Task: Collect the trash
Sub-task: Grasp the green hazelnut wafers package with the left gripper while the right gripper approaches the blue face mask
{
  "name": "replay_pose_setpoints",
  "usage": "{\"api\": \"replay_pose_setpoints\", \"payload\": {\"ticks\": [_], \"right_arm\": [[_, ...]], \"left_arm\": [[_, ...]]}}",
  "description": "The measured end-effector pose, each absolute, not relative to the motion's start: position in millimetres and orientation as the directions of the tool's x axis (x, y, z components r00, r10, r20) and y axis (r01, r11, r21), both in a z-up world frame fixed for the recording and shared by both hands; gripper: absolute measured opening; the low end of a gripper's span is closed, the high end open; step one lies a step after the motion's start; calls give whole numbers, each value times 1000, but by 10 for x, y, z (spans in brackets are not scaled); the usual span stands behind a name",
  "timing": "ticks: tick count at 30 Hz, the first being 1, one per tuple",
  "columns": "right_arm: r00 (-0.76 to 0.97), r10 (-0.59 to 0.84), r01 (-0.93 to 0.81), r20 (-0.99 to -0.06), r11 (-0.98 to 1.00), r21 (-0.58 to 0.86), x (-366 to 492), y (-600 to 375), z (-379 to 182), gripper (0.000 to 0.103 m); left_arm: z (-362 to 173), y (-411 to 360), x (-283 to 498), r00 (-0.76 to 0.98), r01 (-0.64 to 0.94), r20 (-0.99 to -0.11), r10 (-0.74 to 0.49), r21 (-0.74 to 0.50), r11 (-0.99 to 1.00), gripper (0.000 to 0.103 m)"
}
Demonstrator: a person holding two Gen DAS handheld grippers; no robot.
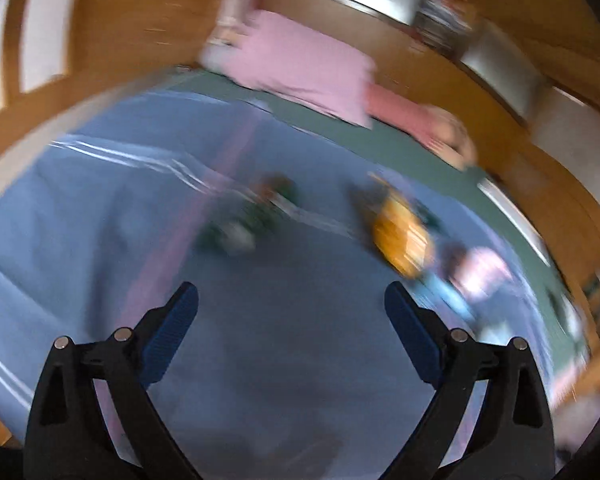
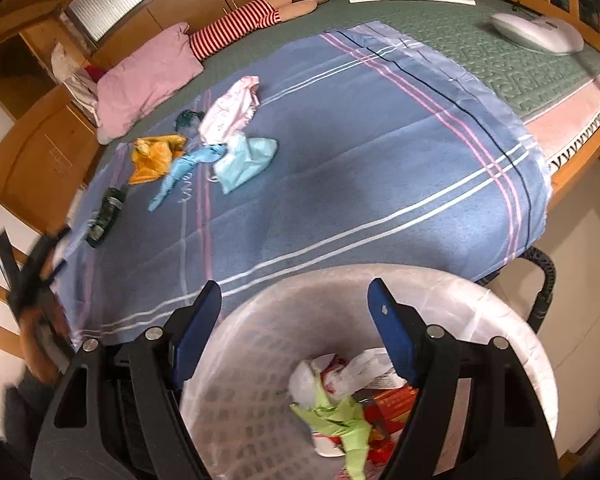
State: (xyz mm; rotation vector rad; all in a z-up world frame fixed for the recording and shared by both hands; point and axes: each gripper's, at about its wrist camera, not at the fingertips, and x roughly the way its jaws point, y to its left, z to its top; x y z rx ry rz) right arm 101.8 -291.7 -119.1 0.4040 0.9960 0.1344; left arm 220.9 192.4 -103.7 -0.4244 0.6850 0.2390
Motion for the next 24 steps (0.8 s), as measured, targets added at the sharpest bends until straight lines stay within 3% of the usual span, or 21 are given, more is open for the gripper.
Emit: {"api": "replay_pose_setpoints", "payload": {"ticks": [4,9,11,12,13,18,24], "right_arm": [[523,266,122,-810,917,380,1087,-3037,-1310,74],[518,256,158,-816,909,386,1187,-3133,-1354,75],[521,269,153,-810,905,398,1226,-3130,-1335,75],[524,282,142,-804,901,409,1253,-3116,-1307,75],[531,293,126,-795,900,416,1280,-3092,-1263,75],[565,338,40,-753,900,434,1457,-2905,-1067,75],[569,344,-10,-747,911,411,2025,-2534,-1028,79]], "left_arm": [[-1101,2283,2779,716,-372,-693,92,-267,889,94],[-1448,2326,3380,555,-353,-828,77,-151,923,94],[-1608,2298,3474,502,-334,-864,39,-152,930,78],[-1659,2286,3493,493,-325,-870,25,-157,933,52],[-1684,2269,3491,484,-321,-875,24,-152,935,48],[-1565,1998,3167,572,-295,-819,43,-157,943,33],[-1350,1147,2484,607,-118,-793,-46,-147,982,32]]}}
